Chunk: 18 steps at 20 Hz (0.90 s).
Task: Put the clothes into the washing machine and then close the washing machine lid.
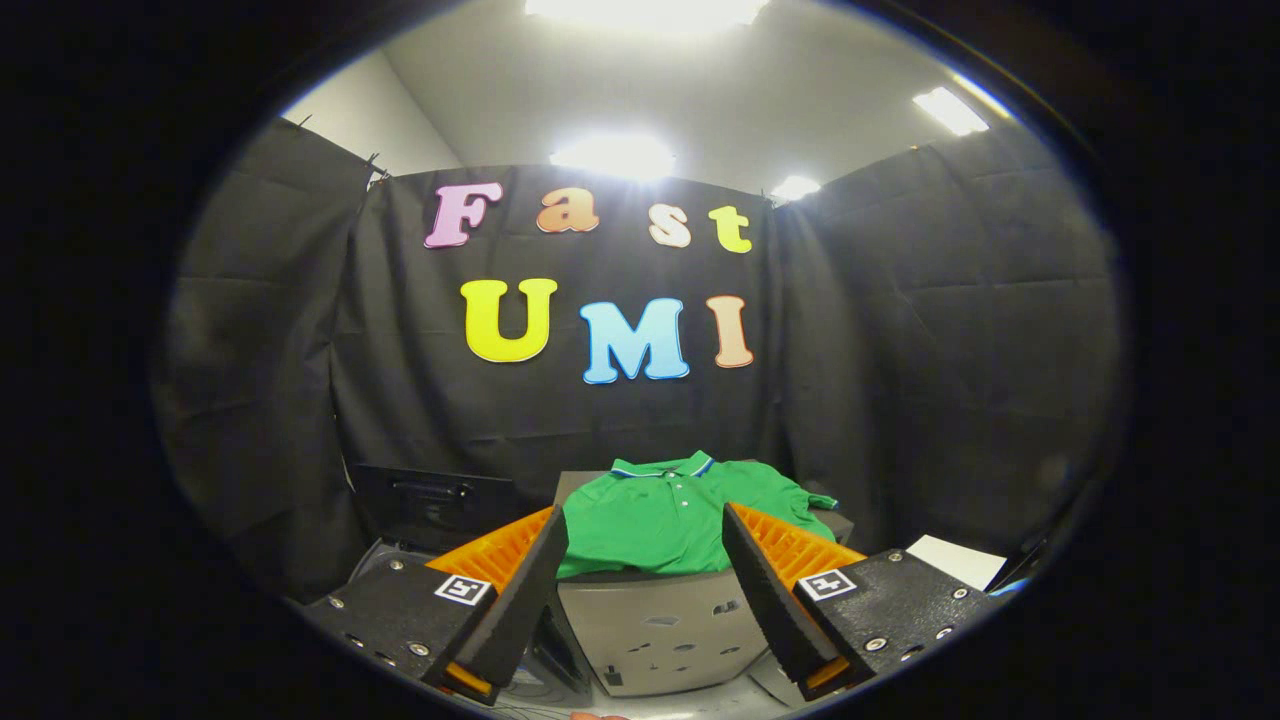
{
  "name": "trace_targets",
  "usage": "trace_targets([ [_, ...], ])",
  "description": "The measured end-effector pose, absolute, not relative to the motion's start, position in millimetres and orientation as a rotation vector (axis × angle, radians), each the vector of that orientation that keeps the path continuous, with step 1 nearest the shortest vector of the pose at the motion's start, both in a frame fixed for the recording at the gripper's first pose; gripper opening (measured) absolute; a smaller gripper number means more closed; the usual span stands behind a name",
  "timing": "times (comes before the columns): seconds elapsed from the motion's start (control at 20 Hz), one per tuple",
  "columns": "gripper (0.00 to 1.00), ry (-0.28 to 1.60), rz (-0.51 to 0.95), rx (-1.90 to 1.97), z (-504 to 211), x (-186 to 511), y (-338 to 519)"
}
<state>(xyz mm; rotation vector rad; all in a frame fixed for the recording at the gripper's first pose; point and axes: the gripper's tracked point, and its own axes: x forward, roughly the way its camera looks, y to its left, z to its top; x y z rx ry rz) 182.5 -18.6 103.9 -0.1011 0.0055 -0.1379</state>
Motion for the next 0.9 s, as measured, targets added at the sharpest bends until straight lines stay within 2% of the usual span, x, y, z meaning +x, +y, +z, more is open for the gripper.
trace_targets([
  [0.4, 0.96, 0.158, -0.164, -0.11, 90.7, 277.7, -74.6],
  [0.9, 0.96, 0.317, -0.122, -0.101, 56.3, 369.7, -105.1],
])
